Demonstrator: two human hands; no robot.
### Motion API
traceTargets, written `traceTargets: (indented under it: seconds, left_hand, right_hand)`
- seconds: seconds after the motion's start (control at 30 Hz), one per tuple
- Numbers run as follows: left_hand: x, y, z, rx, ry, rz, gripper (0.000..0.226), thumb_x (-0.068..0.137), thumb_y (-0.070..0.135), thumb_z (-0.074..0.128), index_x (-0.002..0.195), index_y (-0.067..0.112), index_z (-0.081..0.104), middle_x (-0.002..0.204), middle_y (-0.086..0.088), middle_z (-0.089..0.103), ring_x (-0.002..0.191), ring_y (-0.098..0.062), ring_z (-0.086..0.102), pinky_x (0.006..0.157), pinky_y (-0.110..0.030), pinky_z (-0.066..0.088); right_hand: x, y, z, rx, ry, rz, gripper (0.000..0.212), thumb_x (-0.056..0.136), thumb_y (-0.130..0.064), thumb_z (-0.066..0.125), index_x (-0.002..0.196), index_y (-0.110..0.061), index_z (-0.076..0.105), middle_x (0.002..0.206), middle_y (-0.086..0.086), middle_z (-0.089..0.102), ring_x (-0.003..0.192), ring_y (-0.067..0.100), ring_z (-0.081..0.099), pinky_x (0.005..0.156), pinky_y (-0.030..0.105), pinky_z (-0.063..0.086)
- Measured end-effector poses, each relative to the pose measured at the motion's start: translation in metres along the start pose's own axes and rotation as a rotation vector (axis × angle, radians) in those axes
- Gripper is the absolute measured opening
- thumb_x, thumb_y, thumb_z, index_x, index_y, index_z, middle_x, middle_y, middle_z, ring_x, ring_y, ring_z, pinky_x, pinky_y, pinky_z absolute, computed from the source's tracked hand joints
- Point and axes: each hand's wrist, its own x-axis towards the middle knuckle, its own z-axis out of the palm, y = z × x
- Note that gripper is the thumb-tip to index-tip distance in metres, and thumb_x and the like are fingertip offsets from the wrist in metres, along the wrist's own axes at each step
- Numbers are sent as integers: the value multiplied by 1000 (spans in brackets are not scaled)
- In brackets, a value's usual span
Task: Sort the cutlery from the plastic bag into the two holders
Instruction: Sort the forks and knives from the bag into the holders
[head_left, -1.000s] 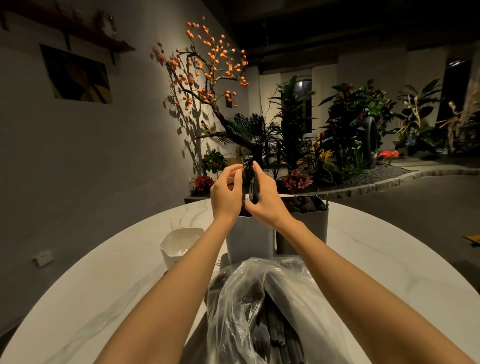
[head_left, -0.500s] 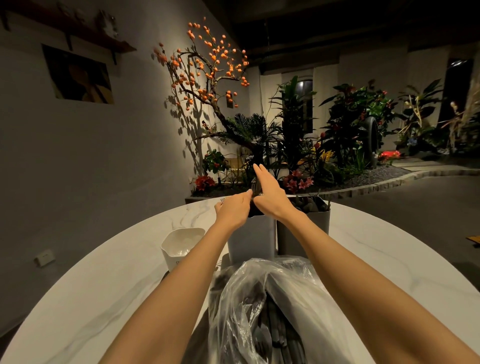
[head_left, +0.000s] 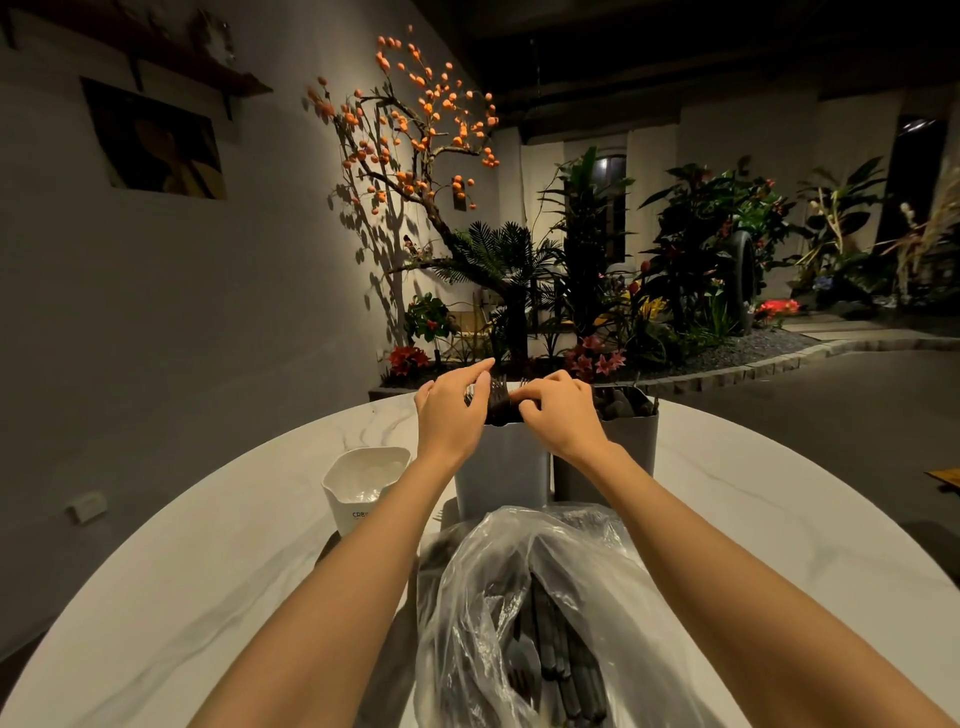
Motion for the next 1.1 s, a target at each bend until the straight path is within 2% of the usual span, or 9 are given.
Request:
traceTargets:
  seconds: [0.17,0.27,0.37,0.47,0.7,0.8,0.9,1.0,1.1]
  left_hand:
    - [-9,-9,-5,138,60,245,35,97,25,51,131,24,58,127,4,63,123,-12,50,108,-41,28]
    - [-9,-10,-5,317,-21,400,45,94,11,52,138,21,51,138,4,56,135,-16,42,112,-44,23]
    - [-14,-9,-6,430,-194,312,48,97,14,45,144,22,42,151,7,40,146,-13,22,118,-42,9]
    - [-17,-14,-6,578,-307,259,46,102,25,34,149,27,33,159,10,21,149,-11,4,118,-42,-2]
    - [-14,3,-12,694,-463,210,51,102,33,26,152,25,22,159,8,21,148,-12,4,117,-47,-7]
    - [-22,8,-10,497,-426,140,54,100,26,33,153,22,20,159,6,23,148,-12,8,118,-46,-2]
    - [-29,18,-10,253,-278,85,48,100,18,36,147,15,34,149,-2,42,140,-18,31,118,-43,15]
    - [-34,25,-13,102,-159,30,29,102,20,36,123,13,56,117,-6,63,108,-24,56,97,-44,42]
    - [-44,32,-17,13,-67,1,24,101,24,42,96,13,62,90,-1,64,85,-19,57,78,-43,48]
  right_hand:
    - [-7,2,3,6,7,-38,33,95,-20,46,122,-25,64,121,-3,64,120,17,41,103,37,22]
    - [-11,1,5,-1,99,-90,37,96,-19,47,131,-22,57,133,-4,58,128,16,42,107,35,23]
    - [-15,1,6,-14,123,-117,41,98,-20,44,138,-18,49,142,-2,50,135,13,39,113,32,18]
    - [-18,5,11,-299,8,-201,44,101,-27,38,143,-19,42,149,-3,42,140,12,31,118,36,7]
    - [-21,-5,9,-468,-131,-123,59,102,-34,34,154,-17,11,160,0,14,148,14,9,116,53,-6]
    - [-28,-9,7,-416,-111,-106,60,102,-20,35,154,-15,7,162,1,8,149,14,5,117,51,-4]
    - [-33,-15,0,-288,25,-120,52,99,-11,38,150,-14,26,154,3,30,144,18,23,118,44,9]
    - [-38,-23,-13,-131,125,-105,35,98,-17,46,134,-13,49,131,7,54,121,25,46,98,40,38]
    - [-51,-31,-24,-32,196,-91,24,98,-22,50,120,-10,52,115,6,57,105,23,53,76,39,48]
